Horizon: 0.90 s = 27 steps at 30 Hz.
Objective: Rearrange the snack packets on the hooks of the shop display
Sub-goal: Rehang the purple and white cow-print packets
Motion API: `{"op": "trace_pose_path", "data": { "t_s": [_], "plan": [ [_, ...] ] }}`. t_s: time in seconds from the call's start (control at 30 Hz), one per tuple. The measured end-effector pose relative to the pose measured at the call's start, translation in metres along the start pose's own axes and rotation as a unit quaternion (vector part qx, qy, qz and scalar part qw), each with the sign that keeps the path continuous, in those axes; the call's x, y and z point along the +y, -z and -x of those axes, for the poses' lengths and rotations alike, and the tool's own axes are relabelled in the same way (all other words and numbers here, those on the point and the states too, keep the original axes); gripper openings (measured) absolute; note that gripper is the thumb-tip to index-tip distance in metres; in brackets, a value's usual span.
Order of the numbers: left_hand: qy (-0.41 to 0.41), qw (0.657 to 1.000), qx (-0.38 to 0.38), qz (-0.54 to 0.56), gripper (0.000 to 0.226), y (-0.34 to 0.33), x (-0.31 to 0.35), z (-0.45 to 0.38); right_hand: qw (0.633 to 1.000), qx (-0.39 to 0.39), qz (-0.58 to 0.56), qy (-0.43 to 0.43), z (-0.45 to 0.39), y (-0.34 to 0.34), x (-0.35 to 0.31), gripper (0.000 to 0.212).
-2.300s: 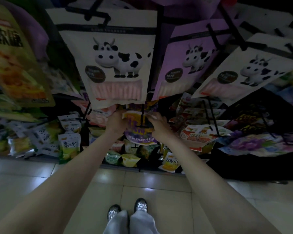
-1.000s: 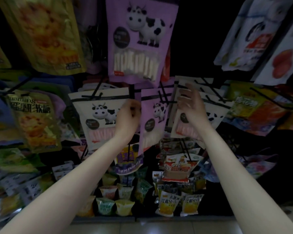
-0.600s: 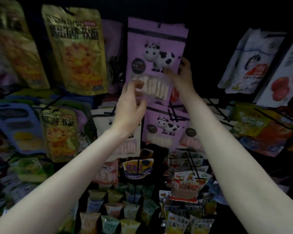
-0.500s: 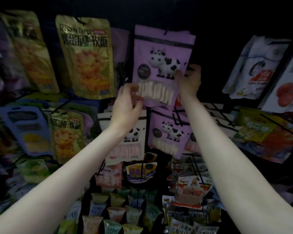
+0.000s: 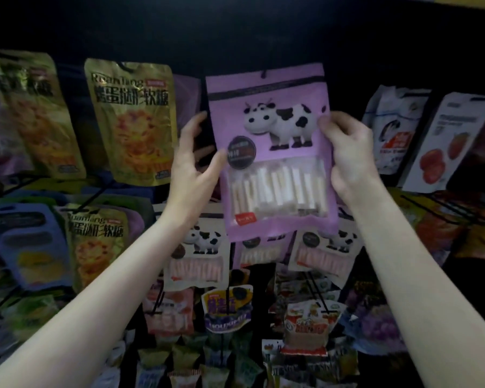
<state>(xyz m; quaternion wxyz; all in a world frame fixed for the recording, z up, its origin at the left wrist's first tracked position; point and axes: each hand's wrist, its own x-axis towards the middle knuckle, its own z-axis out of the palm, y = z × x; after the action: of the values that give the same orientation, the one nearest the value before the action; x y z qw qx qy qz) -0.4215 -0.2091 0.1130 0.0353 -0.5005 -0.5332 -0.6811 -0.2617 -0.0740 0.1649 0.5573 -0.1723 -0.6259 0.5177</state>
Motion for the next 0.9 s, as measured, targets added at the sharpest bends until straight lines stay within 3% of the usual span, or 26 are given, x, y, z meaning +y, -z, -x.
{"op": "trace_pose_path", "data": {
  "t_s": [0.1, 0.2, 0.3, 0.4, 0.53, 0.67, 0.8, 0.9],
  "plan": [
    [-0.020, 0.999, -0.030, 0.015, 0.057, -0.007, 0.006, 0.009, 1.000, -0.019, -0.023, 0.006, 0.013, 0.016, -0.007, 0.017],
    [0.012, 0.997, -0.026, -0.070, 0.071, -0.016, -0.016, 0.007, 1.000, -0.024, 0.015, -0.009, 0.012, 0.009, 0.001, 0.016],
    [0.114, 0.991, -0.054, -0.051, 0.080, -0.023, -0.039, 0.003, 0.983, -0.132, -0.003, -0.128, 0.011, -0.006, 0.016, 0.036],
    [0.082, 0.983, -0.134, -0.093, 0.070, -0.032, -0.044, 0.002, 0.968, -0.204, 0.012, -0.142, 0.009, -0.021, 0.030, 0.045],
    [0.077, 0.979, -0.149, -0.119, 0.059, -0.030, -0.040, -0.008, 0.984, -0.133, 0.106, -0.044, -0.005, -0.045, 0.033, 0.030],
    [0.071, 0.986, -0.111, -0.103, 0.059, -0.015, -0.041, -0.012, 0.994, -0.022, 0.110, 0.003, -0.015, -0.044, 0.029, 0.012],
    [0.032, 0.994, -0.040, -0.095, 0.079, -0.003, -0.030, -0.022, 0.999, -0.019, 0.030, 0.020, -0.014, -0.031, 0.014, 0.010],
    [-0.021, 0.998, -0.005, -0.052, 0.068, -0.006, -0.008, -0.028, 0.998, -0.030, -0.024, 0.048, -0.016, -0.029, -0.008, 0.011]
  ]
}}
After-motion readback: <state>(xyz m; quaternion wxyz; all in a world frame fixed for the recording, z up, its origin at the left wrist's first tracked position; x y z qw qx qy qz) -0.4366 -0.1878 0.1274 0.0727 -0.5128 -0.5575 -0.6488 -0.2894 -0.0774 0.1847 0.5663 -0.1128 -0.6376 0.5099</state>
